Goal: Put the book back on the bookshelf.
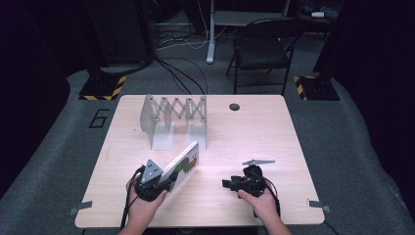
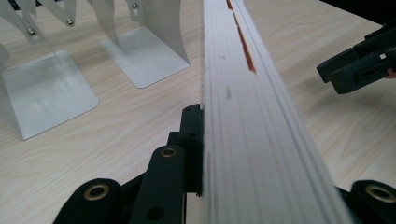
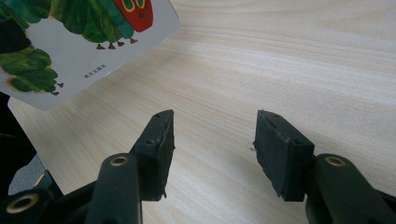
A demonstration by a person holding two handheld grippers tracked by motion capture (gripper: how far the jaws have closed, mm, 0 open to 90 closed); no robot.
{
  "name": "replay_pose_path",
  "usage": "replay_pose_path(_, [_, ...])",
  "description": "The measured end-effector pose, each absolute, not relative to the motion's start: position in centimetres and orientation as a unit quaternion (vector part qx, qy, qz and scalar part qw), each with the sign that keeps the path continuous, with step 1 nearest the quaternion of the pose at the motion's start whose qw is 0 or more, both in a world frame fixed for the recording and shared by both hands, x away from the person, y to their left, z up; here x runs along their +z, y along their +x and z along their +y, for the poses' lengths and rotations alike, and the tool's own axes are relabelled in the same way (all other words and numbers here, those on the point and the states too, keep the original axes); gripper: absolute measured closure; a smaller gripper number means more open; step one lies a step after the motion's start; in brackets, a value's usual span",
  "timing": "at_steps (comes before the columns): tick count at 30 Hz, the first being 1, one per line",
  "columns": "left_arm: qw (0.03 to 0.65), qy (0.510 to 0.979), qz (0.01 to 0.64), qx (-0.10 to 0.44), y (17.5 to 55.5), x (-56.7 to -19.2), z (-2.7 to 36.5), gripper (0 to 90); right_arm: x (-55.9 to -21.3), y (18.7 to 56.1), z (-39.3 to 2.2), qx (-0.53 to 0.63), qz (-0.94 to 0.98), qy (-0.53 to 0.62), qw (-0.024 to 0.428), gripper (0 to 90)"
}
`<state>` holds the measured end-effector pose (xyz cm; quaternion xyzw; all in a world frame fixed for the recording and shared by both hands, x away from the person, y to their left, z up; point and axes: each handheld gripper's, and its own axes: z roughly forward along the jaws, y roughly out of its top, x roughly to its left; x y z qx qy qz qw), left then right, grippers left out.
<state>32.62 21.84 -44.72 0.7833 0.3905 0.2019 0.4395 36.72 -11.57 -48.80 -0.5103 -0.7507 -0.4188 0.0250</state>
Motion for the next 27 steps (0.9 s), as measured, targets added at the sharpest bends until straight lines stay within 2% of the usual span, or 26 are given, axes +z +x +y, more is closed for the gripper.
replay_pose_path(27, [0.441,0.743,0.444,0.236,33.0,-43.4,26.3,76.0,-48.8,36.8,-11.6,-0.419,-0.75,-0.511,0.023,47.2])
